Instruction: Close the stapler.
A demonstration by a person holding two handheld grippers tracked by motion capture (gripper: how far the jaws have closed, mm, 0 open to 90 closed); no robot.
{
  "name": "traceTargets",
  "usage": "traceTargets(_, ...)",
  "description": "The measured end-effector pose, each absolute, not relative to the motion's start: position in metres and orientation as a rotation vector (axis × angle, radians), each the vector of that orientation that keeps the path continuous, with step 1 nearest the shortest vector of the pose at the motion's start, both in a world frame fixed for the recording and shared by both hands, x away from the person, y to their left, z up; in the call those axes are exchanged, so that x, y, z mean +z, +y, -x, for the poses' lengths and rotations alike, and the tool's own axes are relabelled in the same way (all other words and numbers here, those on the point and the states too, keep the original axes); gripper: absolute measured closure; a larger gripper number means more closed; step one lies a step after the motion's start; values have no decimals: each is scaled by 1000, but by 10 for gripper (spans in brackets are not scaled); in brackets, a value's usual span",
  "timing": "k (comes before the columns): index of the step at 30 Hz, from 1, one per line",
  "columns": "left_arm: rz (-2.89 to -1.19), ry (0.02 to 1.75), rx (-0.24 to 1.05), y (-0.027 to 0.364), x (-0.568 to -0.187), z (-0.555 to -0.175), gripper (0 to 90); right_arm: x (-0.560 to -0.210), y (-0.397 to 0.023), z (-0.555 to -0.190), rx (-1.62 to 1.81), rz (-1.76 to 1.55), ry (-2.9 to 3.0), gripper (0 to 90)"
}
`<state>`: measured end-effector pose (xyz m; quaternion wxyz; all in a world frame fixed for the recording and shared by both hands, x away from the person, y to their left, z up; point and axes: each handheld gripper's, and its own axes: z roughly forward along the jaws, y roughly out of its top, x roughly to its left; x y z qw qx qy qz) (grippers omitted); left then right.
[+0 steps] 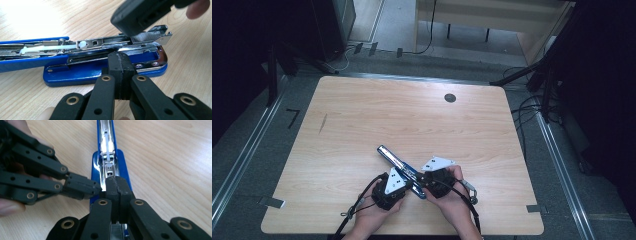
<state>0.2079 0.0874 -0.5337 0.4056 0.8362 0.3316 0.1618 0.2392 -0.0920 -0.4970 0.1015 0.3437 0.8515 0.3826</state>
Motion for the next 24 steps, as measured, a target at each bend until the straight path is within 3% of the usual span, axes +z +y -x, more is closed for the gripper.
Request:
traceTargets(19,-2072,902,314,99,-531,-215,900,-486,-81,-256,1191,-1010,2508,900)
traceTargets(24,-2096,920,362,112,-530,-219,900,-485,-78,-259,1197,-995,2500,900)
